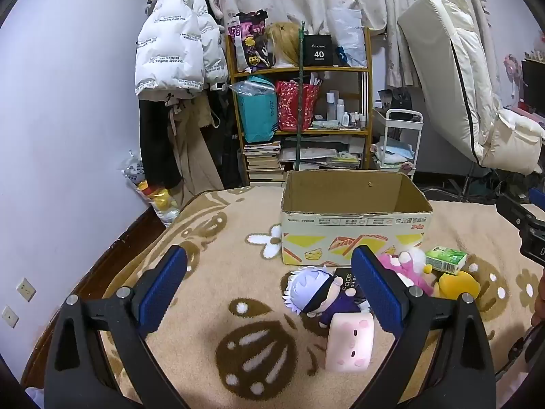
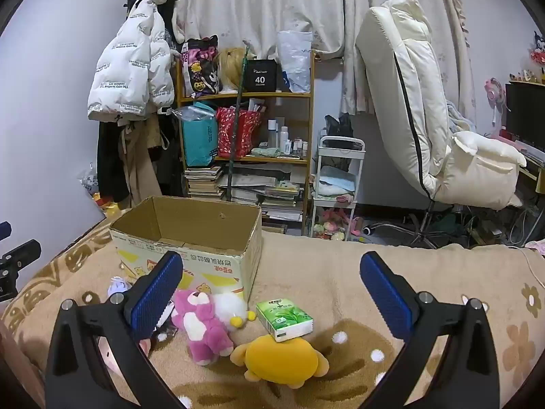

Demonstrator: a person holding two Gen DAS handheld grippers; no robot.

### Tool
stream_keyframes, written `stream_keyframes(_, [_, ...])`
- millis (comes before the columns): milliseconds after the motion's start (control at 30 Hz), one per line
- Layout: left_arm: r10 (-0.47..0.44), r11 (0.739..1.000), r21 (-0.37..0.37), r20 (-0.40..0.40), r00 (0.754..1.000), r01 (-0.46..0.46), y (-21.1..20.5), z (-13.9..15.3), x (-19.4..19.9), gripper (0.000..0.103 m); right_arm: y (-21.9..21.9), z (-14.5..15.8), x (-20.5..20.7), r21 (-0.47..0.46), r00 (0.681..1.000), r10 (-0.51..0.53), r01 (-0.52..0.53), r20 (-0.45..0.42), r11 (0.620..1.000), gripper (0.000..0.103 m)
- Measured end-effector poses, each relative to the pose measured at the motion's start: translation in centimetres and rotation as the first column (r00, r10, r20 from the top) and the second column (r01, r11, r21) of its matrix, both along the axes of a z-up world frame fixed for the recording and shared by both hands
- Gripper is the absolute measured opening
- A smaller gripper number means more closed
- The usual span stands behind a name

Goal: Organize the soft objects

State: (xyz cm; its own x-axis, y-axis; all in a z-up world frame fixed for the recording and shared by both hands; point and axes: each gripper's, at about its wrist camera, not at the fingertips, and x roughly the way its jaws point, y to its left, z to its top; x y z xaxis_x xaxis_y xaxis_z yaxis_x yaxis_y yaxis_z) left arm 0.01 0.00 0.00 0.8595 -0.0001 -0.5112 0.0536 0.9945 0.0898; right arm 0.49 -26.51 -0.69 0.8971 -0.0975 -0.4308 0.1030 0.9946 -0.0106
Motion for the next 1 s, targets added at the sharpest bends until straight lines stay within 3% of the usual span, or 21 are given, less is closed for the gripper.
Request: stream_keyframes(1000, [-0.001,1.0,0.011,0.002,1.0,0.001,-0.03,0.0,0.0,0.096,0.0,0.03,-0.05,0.002,1.0,0.0,0.0,-0.002,1.0,0.103])
